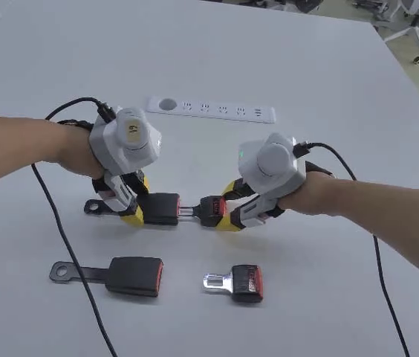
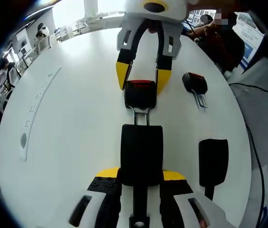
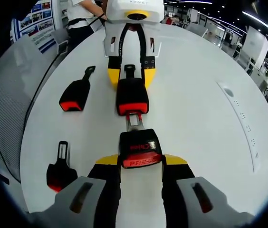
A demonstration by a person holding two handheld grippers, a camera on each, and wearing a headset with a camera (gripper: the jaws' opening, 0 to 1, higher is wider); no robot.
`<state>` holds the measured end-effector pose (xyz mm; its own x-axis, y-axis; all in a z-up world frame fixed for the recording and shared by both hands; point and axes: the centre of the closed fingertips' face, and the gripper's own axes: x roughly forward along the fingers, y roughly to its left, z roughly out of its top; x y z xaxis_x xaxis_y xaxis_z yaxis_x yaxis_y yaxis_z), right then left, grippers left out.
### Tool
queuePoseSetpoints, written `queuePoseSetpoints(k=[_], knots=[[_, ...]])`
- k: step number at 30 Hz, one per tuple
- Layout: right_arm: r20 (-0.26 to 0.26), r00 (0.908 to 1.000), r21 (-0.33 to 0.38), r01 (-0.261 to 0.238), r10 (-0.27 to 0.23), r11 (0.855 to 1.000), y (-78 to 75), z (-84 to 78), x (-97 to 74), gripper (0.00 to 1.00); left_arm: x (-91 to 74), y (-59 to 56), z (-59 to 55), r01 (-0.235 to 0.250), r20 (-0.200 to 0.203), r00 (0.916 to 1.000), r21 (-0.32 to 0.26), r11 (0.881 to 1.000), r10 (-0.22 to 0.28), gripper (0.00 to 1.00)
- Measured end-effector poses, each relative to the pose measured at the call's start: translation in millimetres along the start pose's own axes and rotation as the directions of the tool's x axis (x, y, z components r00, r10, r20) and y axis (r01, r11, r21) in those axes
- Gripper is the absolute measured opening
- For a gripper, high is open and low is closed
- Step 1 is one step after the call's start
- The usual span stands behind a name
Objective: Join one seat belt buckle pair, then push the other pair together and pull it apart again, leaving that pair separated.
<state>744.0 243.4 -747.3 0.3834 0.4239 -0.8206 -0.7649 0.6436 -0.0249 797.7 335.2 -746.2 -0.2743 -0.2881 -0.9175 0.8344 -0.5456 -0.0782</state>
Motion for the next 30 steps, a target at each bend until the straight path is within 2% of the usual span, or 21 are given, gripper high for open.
queuePoseSetpoints(k=[5, 7, 8, 30], knots=[[-0.002, 1.0, -0.003, -0.003, 0.003, 1.0, 0.5, 6.6, 5.2, 0.3, -0.2, -0.4, -0.2, -0.002, -0.001, 1.0, 0.002, 1.0, 0.002, 0.31], [0.001, 1.0, -0.023, 0.0, 0.0, 1.0, 2.1, 10.4, 7.8, 0.3, -0.2, -0.4, -0.4, -0.005, 0.001, 1.0, 0.001, 1.0, 0.005, 0.31], [-0.014, 0.9999, -0.041, 0.007, -0.007, 0.999, 1.1, 8.7, 8.3, 0.3, -0.2, -0.4, -0.4, -0.005, 0.002, 1.0, 0.002, 1.0, 0.005, 0.31], [-0.016, 0.9998, -0.001, 0.011, -0.011, 1.0, 1.7, 8.2, 7.0, 0.29, 0.8, -1.9, -0.9, -0.023, -0.006, 0.9997, 0.018, 1.0, 0.023, 0.3]])
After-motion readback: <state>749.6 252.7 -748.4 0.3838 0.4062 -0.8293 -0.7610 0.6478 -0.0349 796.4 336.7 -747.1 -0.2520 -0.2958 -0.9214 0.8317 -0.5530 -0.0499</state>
